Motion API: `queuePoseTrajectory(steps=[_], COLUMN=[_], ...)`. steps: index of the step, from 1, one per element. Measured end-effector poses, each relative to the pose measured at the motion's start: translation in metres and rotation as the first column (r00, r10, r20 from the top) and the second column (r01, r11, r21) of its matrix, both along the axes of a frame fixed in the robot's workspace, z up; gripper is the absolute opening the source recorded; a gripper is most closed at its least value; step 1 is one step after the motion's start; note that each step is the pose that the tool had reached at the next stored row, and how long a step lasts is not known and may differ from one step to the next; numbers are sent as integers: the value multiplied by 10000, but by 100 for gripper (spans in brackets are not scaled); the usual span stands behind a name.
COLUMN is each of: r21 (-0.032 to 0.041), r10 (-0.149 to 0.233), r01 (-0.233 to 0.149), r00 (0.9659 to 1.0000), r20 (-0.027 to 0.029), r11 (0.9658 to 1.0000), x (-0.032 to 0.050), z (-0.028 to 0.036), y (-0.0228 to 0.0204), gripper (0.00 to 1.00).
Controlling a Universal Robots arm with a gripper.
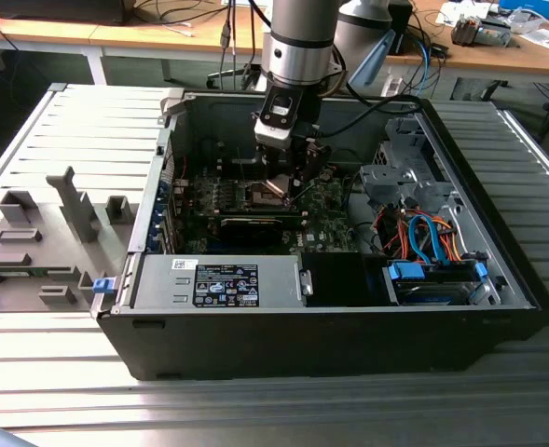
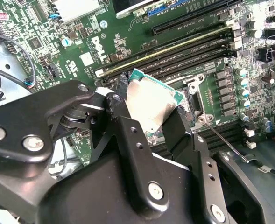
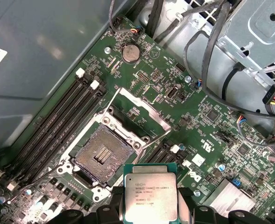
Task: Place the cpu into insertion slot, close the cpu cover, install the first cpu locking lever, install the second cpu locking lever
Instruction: 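Place the cpu into insertion slot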
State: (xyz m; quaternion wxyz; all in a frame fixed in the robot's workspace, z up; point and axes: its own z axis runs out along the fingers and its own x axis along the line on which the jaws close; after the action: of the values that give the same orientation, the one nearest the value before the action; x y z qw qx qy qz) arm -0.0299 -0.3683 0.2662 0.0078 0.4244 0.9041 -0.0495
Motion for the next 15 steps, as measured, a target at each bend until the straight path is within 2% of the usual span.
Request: queuePoseTrajectory(steps=[6, 15], r21=[84, 123], r10=[-38, -87], r01=[38, 87], r00=[10000, 10000], r20=[0, 0], r11=[10000, 9999], x=[0, 0], z=[0, 0], y=[-1, -3], gripper=[54, 54])
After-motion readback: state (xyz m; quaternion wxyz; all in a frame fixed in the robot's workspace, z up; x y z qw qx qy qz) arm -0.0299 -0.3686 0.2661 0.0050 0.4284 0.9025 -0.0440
